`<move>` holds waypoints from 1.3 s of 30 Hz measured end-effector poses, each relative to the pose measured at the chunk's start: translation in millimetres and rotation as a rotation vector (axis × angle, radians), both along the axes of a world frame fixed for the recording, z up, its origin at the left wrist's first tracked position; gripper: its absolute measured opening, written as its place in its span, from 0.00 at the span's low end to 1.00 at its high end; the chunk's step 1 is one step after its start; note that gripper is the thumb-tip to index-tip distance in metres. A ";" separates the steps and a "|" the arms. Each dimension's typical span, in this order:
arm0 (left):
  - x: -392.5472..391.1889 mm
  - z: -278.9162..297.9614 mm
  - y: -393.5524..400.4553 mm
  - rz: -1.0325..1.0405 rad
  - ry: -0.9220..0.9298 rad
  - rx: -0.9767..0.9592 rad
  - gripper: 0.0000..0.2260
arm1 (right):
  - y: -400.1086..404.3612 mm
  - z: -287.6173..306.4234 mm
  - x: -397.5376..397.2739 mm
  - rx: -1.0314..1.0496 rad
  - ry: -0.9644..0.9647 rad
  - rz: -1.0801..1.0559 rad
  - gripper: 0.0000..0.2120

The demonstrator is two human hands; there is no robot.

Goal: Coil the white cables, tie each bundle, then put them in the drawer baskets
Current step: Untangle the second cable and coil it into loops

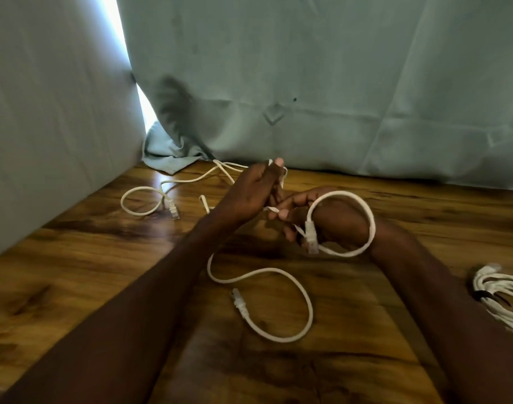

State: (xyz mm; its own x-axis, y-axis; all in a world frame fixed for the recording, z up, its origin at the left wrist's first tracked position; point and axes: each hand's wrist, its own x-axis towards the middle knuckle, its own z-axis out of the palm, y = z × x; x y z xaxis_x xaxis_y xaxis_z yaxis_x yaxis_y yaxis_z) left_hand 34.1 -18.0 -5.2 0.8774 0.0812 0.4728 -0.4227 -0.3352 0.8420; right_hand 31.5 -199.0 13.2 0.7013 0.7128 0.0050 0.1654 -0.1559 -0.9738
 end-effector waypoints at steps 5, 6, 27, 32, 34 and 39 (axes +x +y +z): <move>-1.9 -4.4 -6.6 -0.076 0.079 0.103 0.25 | -17.4 11.0 4.0 0.118 0.281 0.117 0.16; -3.2 -3.1 -7.5 -0.108 0.122 0.020 0.23 | -19.7 10.6 7.4 0.212 0.365 0.118 0.16; -5.5 22.6 -0.7 -0.747 0.401 -0.749 0.19 | -2.8 -19.3 27.4 0.107 -0.746 -0.773 0.18; -5.5 23.3 3.3 -0.779 0.402 -0.824 0.17 | -6.7 -16.8 25.0 0.147 -0.780 -0.738 0.10; -4.4 24.0 3.5 -0.736 0.373 -0.889 0.17 | -5.9 -14.1 23.2 0.194 -0.524 -0.639 0.08; 3.3 16.9 7.4 -0.539 0.292 -1.106 0.17 | 6.9 -21.3 17.0 -0.113 -0.597 -0.365 0.08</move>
